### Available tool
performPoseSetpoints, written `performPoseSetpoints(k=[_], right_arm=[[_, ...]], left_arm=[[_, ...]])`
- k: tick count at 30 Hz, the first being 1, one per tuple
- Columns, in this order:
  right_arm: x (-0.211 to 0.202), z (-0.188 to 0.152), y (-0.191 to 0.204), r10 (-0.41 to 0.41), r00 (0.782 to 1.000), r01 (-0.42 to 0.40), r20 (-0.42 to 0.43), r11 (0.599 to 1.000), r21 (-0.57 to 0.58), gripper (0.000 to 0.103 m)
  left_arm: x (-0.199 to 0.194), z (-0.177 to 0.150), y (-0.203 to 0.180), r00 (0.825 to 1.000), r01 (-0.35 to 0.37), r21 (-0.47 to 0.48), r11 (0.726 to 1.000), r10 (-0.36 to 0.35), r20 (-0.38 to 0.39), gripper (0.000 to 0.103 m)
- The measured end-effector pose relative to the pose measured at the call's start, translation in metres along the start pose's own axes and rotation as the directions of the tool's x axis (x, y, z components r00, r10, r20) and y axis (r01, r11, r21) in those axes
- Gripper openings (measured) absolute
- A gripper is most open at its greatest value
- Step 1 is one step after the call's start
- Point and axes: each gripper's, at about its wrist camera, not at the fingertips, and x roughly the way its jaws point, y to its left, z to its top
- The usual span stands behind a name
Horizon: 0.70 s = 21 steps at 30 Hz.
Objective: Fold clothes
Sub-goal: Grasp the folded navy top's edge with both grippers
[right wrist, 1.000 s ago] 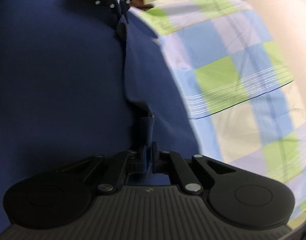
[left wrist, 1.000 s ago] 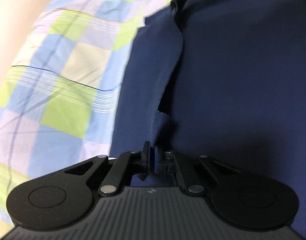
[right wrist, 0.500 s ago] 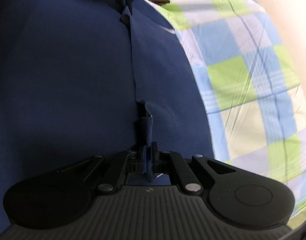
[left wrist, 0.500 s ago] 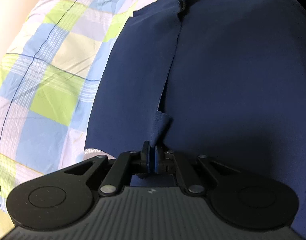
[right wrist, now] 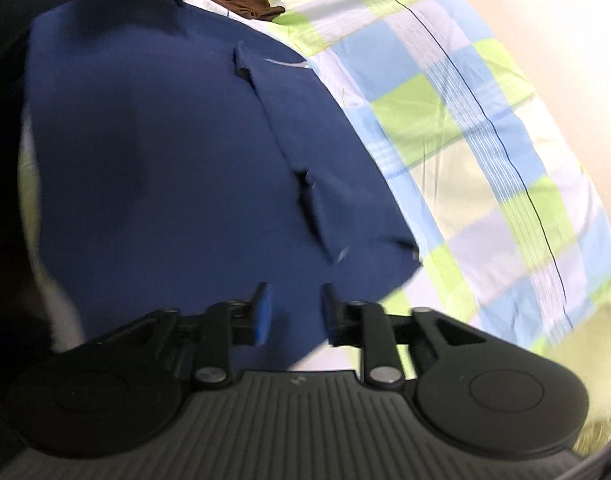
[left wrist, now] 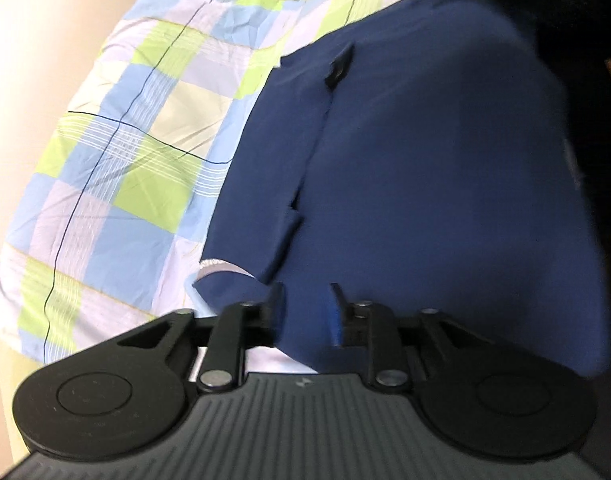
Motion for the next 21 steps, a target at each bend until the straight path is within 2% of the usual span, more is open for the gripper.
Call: performPoseSetpoints(k=[4, 6, 7, 9, 11, 15, 17, 18, 20, 21], right_arm=[[-0.019, -0.024, 0.015, 0.018, 0.998, -0.014, -0.068, 0.998, 0.059, 0.024], [-0.020, -0.032, 0.015, 0.046, 0.994, -0.030, -0.100, 0.987, 0.157, 0.024], [-0.021, -0.038, 0.013, 0.086, 0.991, -0.058, -0.101, 0.967, 0.248, 0.024], [-0.018, -0.045, 0.007, 0.162, 0.983, -0.116, -0.081, 0.905, 0.409, 0.024], [-0.002, -0.052, 0.003, 0.222, 0.972, -0.150, -0.078, 0.840, 0.522, 0.024], [0.020, -0.069, -0.001, 0.296, 0.953, -0.181, -0.070, 0.735, 0.653, 0.026], [0.036, -0.084, 0.002, 0.340, 0.939, -0.201, -0.047, 0.655, 0.728, 0.028], [0.041, -0.088, 0.002, 0.354, 0.935, -0.209, -0.037, 0.630, 0.748, 0.030], [0.052, -0.096, 0.003, 0.376, 0.927, -0.221, -0.017, 0.580, 0.784, 0.030], [0.057, -0.101, 0.003, 0.381, 0.924, -0.226, -0.007, 0.561, 0.796, 0.030]], left_arm=[[-0.018, 0.000, -0.023, 1.000, 0.028, -0.019, 0.999, -0.028, -0.006, 0.039], [-0.024, 0.004, -0.034, 0.999, 0.047, -0.030, 0.998, -0.047, 0.005, 0.041], [-0.025, 0.007, -0.040, 0.999, 0.054, -0.028, 0.998, -0.053, 0.009, 0.041], [-0.028, 0.011, -0.050, 0.998, 0.061, -0.016, 0.998, -0.061, 0.013, 0.041], [-0.031, 0.010, -0.054, 0.998, 0.067, -0.014, 0.998, -0.067, 0.010, 0.042], [-0.043, -0.004, -0.057, 0.998, 0.057, -0.046, 0.997, -0.058, -0.020, 0.043], [-0.050, -0.016, -0.053, 0.998, 0.043, -0.092, 0.995, -0.047, -0.044, 0.045], [-0.054, -0.022, -0.044, 0.996, 0.046, -0.186, 0.982, -0.058, -0.061, 0.046], [-0.062, -0.033, -0.025, 0.992, 0.046, -0.369, 0.928, -0.085, -0.091, 0.048], [-0.066, -0.043, -0.012, 0.988, 0.045, -0.530, 0.847, -0.117, -0.103, 0.049]])
